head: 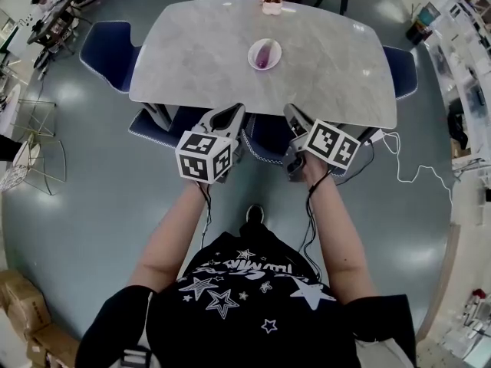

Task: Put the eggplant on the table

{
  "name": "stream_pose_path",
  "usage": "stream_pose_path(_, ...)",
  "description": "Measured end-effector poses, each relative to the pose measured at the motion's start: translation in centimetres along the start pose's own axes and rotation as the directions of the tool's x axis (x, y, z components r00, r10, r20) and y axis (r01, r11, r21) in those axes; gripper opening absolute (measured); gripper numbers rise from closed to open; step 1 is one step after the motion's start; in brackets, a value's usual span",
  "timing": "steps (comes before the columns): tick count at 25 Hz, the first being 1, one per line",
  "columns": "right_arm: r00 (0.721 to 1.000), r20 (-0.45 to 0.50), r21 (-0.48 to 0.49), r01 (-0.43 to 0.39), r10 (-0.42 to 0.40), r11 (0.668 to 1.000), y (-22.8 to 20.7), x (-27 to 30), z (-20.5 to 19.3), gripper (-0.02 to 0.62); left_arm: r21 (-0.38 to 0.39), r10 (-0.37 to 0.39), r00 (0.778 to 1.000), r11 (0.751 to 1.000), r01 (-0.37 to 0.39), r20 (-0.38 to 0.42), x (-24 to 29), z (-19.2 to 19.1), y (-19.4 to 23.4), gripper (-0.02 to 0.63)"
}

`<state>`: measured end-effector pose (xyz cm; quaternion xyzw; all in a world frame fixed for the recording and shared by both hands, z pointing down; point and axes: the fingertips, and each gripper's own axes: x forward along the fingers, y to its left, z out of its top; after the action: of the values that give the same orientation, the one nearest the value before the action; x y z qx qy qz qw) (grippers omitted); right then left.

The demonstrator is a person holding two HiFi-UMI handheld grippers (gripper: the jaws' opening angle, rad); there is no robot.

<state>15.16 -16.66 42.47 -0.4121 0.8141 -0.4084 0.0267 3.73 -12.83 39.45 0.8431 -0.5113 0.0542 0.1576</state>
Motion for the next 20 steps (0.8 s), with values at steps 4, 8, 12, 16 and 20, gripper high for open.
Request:
stream_pose_path(4,1.000,0.000,-0.007,0.009,-0.009,1.000,2.5,-0.8,-3.3,0.023,0.001,-0.017,1.000,1.000,0.017,-0.005,-3.7,-1.3,0.4,0.008)
stream_pose_path(8,1.000,-0.004,-0.039,0.019,-0.019,0.999,5.0,-2.2,-5.8,0.023,0.001,-0.024,1.000,1.000,0.024,-0.001,-7.3,-1.8,0.5,0.008)
stream_pose_path(12,1.000,0.009,-0.065,0.025,-0.025,0.998,7.1,-3.8,-8.0,0.023,0.005,-0.033,0.999,0.999,0.033,0.018,-10.7,-2.4,0.1,0.008)
stream_pose_path(16,0.999,0.026,-0.101,0.038,-0.035,0.994,10.4,-6.0,-11.0,0.023,0.006,-0.047,0.999,0.999,0.047,0.026,-15.5,-3.2,0.0,0.008)
stream_pose_path(20,0.998,0.049,-0.130,0.047,-0.041,0.990,13.6,-8.9,-13.8,0.023,0.016,-0.063,0.997,0.998,0.062,0.032,-20.3,-3.8,-1.1,0.008)
